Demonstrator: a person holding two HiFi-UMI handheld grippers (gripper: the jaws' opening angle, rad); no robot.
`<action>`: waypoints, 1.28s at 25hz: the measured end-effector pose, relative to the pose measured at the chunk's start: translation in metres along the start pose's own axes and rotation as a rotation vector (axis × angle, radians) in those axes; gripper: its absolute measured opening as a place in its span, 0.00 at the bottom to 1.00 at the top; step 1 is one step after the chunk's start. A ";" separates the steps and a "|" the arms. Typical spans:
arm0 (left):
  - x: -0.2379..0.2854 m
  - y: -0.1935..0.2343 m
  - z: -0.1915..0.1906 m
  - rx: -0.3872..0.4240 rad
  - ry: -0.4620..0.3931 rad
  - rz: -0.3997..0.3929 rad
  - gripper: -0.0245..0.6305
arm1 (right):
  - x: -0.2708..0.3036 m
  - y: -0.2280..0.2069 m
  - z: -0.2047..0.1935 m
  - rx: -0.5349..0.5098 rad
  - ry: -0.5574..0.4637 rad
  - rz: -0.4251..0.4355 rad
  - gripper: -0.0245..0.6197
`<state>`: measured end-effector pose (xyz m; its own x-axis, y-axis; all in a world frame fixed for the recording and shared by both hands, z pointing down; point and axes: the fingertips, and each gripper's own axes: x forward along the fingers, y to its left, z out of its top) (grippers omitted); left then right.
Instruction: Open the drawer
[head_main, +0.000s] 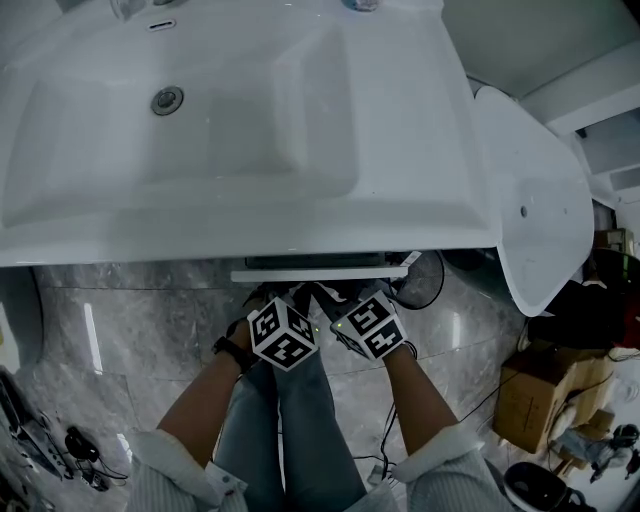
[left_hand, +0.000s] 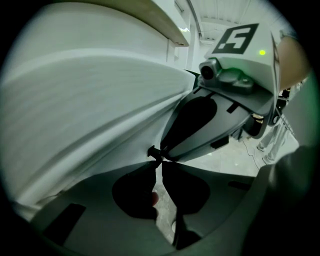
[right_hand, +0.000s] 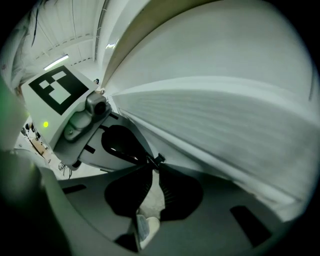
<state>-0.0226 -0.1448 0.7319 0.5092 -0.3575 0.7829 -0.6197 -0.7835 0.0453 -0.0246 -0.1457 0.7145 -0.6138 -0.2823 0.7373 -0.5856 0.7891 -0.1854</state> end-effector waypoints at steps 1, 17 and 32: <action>-0.001 -0.002 -0.001 -0.002 0.003 0.000 0.11 | 0.000 0.001 -0.002 0.004 0.006 -0.002 0.10; -0.007 -0.028 -0.018 -0.023 0.016 0.010 0.11 | -0.009 0.025 -0.021 0.035 0.012 -0.001 0.10; -0.012 -0.045 -0.029 -0.025 0.051 0.054 0.11 | -0.015 0.038 -0.039 0.025 -0.007 0.000 0.10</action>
<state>-0.0181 -0.0900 0.7390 0.4437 -0.3722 0.8152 -0.6608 -0.7504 0.0171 -0.0172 -0.0901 0.7216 -0.6180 -0.2861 0.7323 -0.5984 0.7752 -0.2022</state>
